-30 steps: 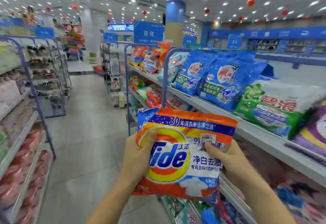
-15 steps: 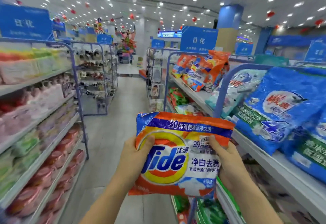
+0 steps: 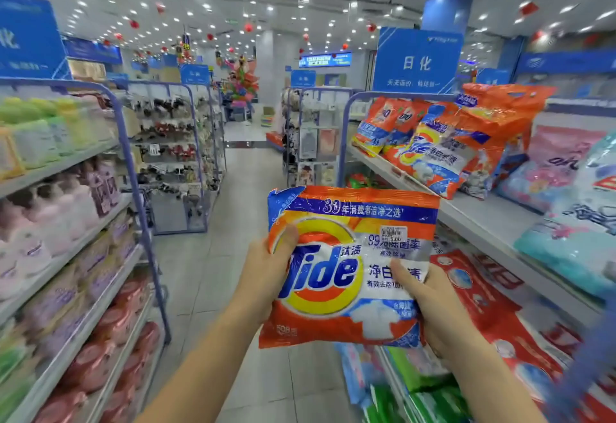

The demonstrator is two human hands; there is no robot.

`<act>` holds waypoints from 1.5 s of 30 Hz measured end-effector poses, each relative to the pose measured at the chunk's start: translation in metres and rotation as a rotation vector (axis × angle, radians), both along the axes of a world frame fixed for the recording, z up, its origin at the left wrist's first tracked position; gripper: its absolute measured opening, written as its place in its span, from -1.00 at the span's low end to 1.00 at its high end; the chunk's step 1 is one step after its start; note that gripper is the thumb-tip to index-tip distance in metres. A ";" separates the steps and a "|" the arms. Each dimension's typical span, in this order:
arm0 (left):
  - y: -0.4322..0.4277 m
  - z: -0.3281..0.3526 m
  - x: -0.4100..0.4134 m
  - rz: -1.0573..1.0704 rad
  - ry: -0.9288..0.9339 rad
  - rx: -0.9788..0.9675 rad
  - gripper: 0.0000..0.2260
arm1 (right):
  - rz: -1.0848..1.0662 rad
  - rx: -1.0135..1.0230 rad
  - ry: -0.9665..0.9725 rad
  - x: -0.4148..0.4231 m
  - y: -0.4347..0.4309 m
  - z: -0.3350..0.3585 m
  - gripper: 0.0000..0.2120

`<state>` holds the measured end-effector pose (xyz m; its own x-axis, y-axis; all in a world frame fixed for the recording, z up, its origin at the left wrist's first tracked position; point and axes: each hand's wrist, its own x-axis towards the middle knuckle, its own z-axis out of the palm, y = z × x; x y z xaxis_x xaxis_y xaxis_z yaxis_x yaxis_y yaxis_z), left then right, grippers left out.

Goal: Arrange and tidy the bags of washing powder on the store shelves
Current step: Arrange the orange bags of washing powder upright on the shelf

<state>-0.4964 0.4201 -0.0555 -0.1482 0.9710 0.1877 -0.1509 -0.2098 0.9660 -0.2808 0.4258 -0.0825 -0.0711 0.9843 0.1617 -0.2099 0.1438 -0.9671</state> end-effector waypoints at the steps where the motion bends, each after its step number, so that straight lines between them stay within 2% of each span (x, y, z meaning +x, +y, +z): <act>1: 0.023 0.003 -0.013 -0.023 0.005 -0.022 -0.72 | -0.033 0.001 0.004 -0.013 0.020 0.001 -0.64; 5: 0.111 0.011 -0.052 -0.094 0.047 -0.081 -0.60 | -0.131 -0.023 0.009 -0.056 0.093 0.005 -0.64; 7: 0.152 0.012 -0.066 -0.147 0.050 -0.076 -0.60 | -0.177 -0.022 0.027 -0.070 0.130 0.005 -0.65; 12: 0.258 -0.007 -0.090 -0.252 0.084 -0.092 -0.41 | -0.266 0.001 0.095 -0.085 0.221 0.001 -0.80; 15: 0.321 -0.017 -0.084 -0.289 0.117 -0.107 -0.46 | -0.335 0.018 0.082 -0.084 0.276 0.003 -0.73; 19: 0.421 -0.007 -0.056 -0.317 0.128 -0.019 -0.55 | -0.410 0.103 0.055 -0.066 0.363 0.014 -0.71; 21: 0.472 0.004 -0.039 -0.330 0.121 0.015 -0.54 | -0.450 0.143 0.056 -0.052 0.405 0.026 -0.62; 23: 0.521 0.010 -0.020 -0.347 0.111 0.032 -0.57 | -0.525 0.157 -0.002 -0.039 0.442 0.036 -0.38; 24: 0.542 0.013 -0.010 -0.362 0.101 0.035 -0.59 | -0.551 0.158 -0.017 -0.033 0.457 0.041 -0.32; 27: 0.602 0.024 0.022 -0.438 0.069 0.046 -0.65 | -0.662 0.198 -0.050 -0.014 0.495 0.058 -0.44; 30: 0.656 0.036 0.061 -0.536 0.044 0.058 -0.71 | -0.781 0.208 -0.098 0.007 0.529 0.071 -0.45; 33: 0.706 0.047 0.101 -0.652 0.028 0.076 -0.77 | -0.957 0.271 -0.113 0.026 0.559 0.080 -0.79; 34: 0.721 0.051 0.114 -0.686 0.042 0.085 -0.75 | -1.017 0.285 -0.135 0.032 0.569 0.083 -0.85; 38: 0.769 0.064 0.160 -0.840 0.119 0.085 -0.63 | -1.265 0.274 -0.186 0.046 0.601 0.091 -0.79; 40: 0.784 0.067 0.177 -0.921 0.194 0.102 -0.71 | -1.379 0.286 -0.208 0.050 0.612 0.090 -0.82; 45: 0.805 0.060 0.199 -1.040 0.276 0.096 -0.70 | -1.645 0.201 -0.464 0.052 0.628 0.076 -0.87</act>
<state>-0.2974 1.2256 0.0046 0.7995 0.5760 0.1702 -0.0786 -0.1806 0.9804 -0.2285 1.0534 -0.0068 0.8402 0.0338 0.5413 0.5408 0.0220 -0.8408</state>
